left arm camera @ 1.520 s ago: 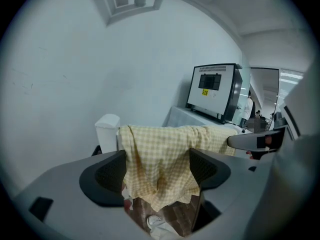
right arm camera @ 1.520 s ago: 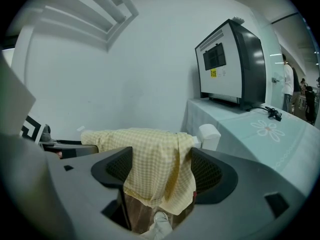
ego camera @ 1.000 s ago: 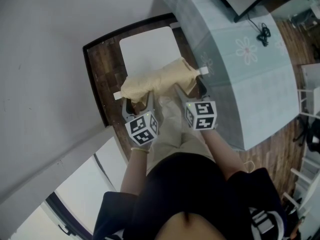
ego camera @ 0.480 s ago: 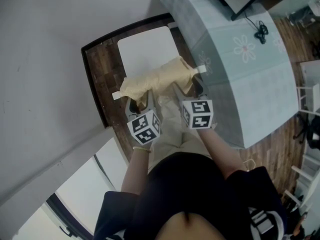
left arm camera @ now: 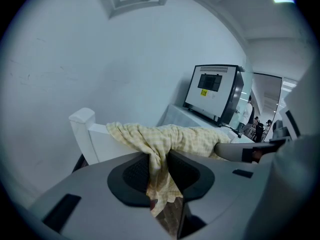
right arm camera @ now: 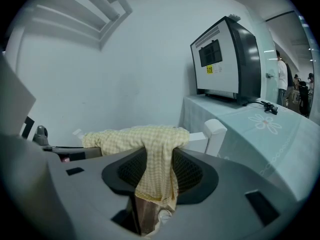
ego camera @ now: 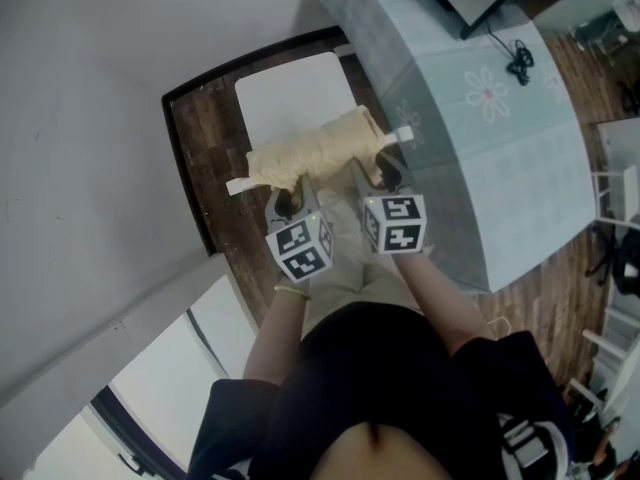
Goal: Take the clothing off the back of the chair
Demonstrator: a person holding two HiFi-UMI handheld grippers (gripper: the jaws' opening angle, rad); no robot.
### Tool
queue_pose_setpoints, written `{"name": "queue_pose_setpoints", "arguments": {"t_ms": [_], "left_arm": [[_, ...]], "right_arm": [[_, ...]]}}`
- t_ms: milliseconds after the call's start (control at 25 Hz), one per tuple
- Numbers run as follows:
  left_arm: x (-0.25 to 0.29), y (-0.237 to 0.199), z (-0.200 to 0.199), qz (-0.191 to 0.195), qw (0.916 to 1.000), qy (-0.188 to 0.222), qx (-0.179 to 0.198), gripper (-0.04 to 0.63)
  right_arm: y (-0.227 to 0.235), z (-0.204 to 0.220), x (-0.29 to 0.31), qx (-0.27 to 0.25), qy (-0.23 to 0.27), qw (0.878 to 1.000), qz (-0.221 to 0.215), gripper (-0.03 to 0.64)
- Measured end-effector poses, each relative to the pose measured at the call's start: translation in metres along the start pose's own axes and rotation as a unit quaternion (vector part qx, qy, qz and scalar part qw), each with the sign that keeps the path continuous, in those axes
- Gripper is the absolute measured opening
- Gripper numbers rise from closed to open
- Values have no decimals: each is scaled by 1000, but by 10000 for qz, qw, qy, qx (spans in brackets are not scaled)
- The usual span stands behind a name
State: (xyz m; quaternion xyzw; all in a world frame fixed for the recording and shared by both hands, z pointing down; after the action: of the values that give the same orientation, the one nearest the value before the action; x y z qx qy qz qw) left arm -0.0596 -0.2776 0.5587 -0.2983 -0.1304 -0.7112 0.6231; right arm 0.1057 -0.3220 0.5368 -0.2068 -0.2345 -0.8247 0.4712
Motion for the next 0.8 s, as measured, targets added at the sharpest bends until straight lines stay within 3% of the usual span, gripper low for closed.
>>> {"name": "queue_pose_setpoints", "arguments": {"t_ms": [280, 800], "left_arm": [[2, 8, 0, 143, 9997, -150, 100, 67], [-5, 6, 0, 353, 9987, -252, 265, 61]], "right_arm": [[-3, 1, -2, -42, -24, 10000, 27, 113], [-3, 1, -9, -34, -56, 10000, -12, 71]]}}
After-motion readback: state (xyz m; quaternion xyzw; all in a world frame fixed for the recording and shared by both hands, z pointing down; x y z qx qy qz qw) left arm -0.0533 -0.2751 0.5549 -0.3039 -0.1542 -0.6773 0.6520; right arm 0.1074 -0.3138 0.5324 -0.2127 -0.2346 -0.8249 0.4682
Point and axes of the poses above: the fingertips, and each gripper's own axes: x forward along the fingers, y to its right, z out of its underside, the point moved 6 cm from there along -x, backward along the fingers, and after that the axes turned 6 degrees about -z, right-handed, at the moved point
